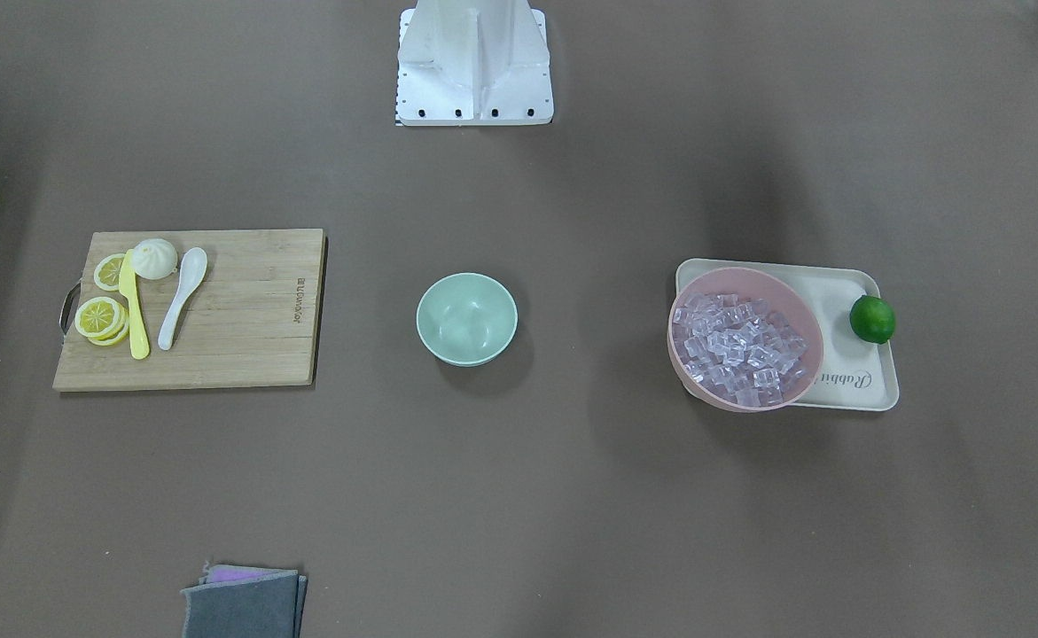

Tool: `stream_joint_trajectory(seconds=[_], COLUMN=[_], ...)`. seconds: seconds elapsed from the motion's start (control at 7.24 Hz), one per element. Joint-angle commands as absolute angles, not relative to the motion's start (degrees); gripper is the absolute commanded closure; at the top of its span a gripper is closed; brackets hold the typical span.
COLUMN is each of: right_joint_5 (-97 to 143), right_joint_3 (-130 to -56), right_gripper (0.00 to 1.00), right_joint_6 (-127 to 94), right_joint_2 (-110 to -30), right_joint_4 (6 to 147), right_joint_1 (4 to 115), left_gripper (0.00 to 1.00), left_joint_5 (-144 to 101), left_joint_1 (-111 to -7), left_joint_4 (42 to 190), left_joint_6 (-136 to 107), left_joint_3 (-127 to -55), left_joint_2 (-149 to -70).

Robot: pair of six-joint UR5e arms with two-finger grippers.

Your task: Put spoon and ice into bowl

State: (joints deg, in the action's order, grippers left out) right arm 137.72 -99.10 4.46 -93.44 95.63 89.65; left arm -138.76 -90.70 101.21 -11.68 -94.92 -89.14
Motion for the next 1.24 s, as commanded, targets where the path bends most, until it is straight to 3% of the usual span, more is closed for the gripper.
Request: stream_joint_trajectory(seconds=[0.0, 0.55, 0.83, 1.11], right_joint_5=[137.6, 139.4, 139.5, 140.3], right_joint_3=[-99.3, -102.0, -102.5, -103.7], right_gripper=[0.0, 0.0, 0.0, 0.0], right_joint_6=[2.9, 2.1, 2.1, -2.6], right_joint_2=[-93.3, -92.4, -90.3, -88.2], right_joint_4=[95.6, 95.6, 95.6, 95.7], right_joint_1=[89.5, 88.8, 88.8, 88.7], left_gripper=[0.02, 0.02, 0.02, 0.02], left_joint_5=[-139.0, -139.1, -139.2, -138.3], left_joint_1=[-90.6, -88.9, -81.5, -74.3], left_joint_4=[101.6, 101.9, 113.7, 116.7], left_joint_6=[-12.0, -12.0, -12.8, -14.6], left_joint_3=[-95.5, -105.9, -105.7, -104.1], left_joint_2=[-89.4, -90.3, -91.8, -97.4])
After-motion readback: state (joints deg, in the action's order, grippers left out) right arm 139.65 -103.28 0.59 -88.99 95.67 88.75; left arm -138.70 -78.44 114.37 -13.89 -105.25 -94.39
